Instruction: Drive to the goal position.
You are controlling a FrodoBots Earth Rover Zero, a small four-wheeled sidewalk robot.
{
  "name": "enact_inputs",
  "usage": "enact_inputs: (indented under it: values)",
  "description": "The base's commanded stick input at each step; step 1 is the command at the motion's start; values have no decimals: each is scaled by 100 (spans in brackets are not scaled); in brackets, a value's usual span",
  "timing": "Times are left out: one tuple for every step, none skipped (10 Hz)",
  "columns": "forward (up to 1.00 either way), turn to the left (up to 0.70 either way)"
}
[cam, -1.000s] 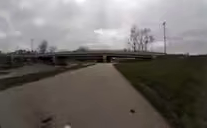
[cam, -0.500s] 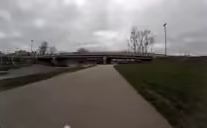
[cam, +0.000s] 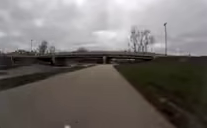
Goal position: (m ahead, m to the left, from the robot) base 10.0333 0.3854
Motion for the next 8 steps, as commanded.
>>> enact_inputs:
  values:
    - [100, 0]
    - [100, 0]
    - [100, 0]
    - [100, 0]
    - [100, 0]
    - [100, 0]
    - [100, 0]
    - [100, 0]
